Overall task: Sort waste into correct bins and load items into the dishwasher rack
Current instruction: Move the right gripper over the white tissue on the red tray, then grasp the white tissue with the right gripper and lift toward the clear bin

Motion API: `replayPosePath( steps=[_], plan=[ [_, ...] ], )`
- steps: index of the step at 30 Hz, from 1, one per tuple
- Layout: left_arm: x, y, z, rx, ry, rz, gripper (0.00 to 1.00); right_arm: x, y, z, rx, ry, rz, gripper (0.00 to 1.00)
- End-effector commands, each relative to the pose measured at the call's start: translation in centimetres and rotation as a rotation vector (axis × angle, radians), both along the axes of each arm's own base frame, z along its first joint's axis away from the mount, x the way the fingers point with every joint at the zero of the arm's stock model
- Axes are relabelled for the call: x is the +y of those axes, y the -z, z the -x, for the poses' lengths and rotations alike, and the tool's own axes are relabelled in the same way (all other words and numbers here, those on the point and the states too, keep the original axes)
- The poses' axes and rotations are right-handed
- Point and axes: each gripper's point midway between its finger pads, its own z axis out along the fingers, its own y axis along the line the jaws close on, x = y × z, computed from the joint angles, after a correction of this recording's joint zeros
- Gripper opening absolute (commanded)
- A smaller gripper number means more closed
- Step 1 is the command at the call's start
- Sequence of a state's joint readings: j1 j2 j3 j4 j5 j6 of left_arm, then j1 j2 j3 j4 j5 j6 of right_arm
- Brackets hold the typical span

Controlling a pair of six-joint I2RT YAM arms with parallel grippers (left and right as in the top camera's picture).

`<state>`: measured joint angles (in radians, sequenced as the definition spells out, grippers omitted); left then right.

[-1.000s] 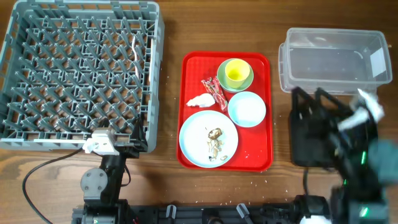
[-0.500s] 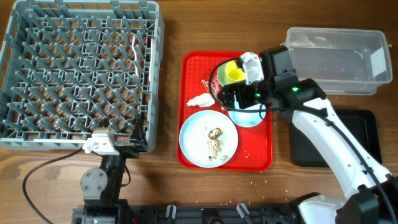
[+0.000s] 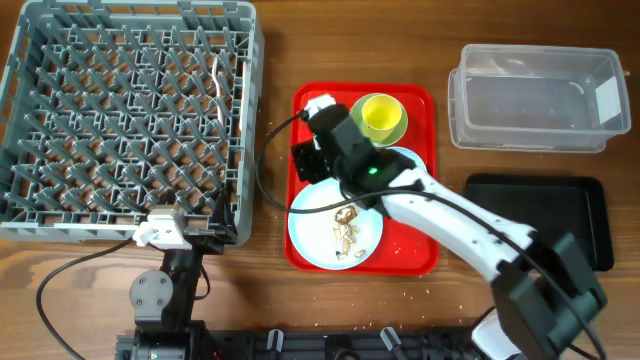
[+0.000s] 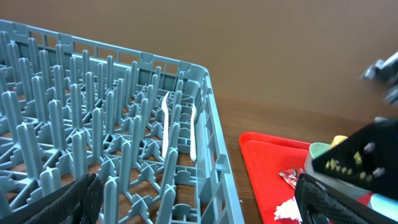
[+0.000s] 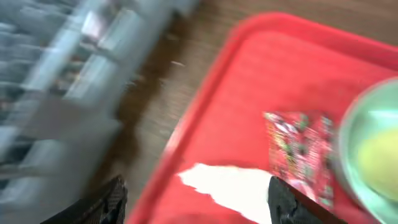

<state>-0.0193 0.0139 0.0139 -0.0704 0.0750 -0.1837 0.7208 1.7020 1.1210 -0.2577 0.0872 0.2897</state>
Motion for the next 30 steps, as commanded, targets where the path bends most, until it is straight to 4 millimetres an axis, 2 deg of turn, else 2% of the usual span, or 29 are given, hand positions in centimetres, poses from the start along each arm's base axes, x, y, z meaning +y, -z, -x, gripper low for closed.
replayPosePath(
  steps=[1,4,6,8,11,15,16,17,18,19,21,23,24,25,26,27,28,30],
  plan=[
    [0.3,0.2,0.0,-0.002,-0.015,-0.02,1.0,-2.8,3.6,-1.8,-0.021,0.143,0.165,0.73],
    [0.3,0.2,0.0,-0.002,-0.015,-0.02,1.0,-2.6,6.8,-1.1,0.054,0.139,0.185,0.72],
    [0.3,0.2,0.0,-0.002,-0.015,-0.02,1.0,-2.1,7.3,-0.7,0.078,0.118,0.169,0.67],
    [0.3,0.2,0.0,-0.001,-0.015,-0.02,1.0,-1.9,7.4,-0.5,0.089,0.116,0.161,0.54],
    [0.3,0.2,0.0,-0.001,-0.015,-0.02,1.0,-2.3,8.8,-0.1,0.115,0.115,0.186,0.47],
    [0.3,0.2,0.0,-0.001,-0.015,-0.02,1.0,-2.6,10.2,0.2,0.147,0.129,0.203,0.45],
    [0.3,0.2,0.0,-0.002,-0.015,-0.02,1.0,-2.6,10.2,0.3,0.149,0.129,0.205,0.35],
    [0.3,0.2,0.0,-0.001,-0.015,-0.02,1.0,-2.6,10.0,0.2,0.15,0.129,0.205,0.2],
    [0.3,0.2,0.0,-0.001,-0.015,-0.02,1.0,-2.3,9.4,-0.1,0.146,0.128,0.203,0.07],
    [0.3,0.2,0.0,-0.001,-0.015,-0.02,1.0,-1.7,7.7,-0.8,0.127,0.129,0.184,0.04],
    [0.3,0.2,0.0,-0.001,-0.015,-0.02,1.0,0.1,1.3,-3.0,0.035,0.134,0.093,0.04],
    [0.3,0.2,0.0,-0.002,-0.015,-0.02,1.0,-0.1,-5.7,-4.9,-0.084,0.176,0.008,0.04],
    [0.3,0.2,0.0,-0.002,-0.015,-0.02,1.0,-1.8,-9.9,-6.0,-0.159,0.233,-0.031,0.04],
    [0.3,0.2,0.0,-0.001,-0.015,-0.02,1.0,-3.9,-12.6,-6.7,-0.21,0.293,-0.046,0.04],
    [0.3,0.2,0.0,-0.001,-0.015,-0.02,1.0,-6.7,-14.9,-7.5,-0.258,0.373,-0.062,0.04],
    [0.3,0.2,0.0,-0.001,-0.015,-0.02,1.0,-10.4,-16.8,-8.1,-0.292,0.466,-0.067,0.04],
    [0.3,0.2,0.0,-0.001,-0.015,-0.02,1.0,-17.1,-17.9,-9.0,-0.301,0.627,-0.046,0.04],
    [0.3,0.2,0.0,-0.002,-0.015,-0.02,1.0,-24.9,-16.6,-9.3,-0.25,0.823,0.0,0.04]
  ],
)
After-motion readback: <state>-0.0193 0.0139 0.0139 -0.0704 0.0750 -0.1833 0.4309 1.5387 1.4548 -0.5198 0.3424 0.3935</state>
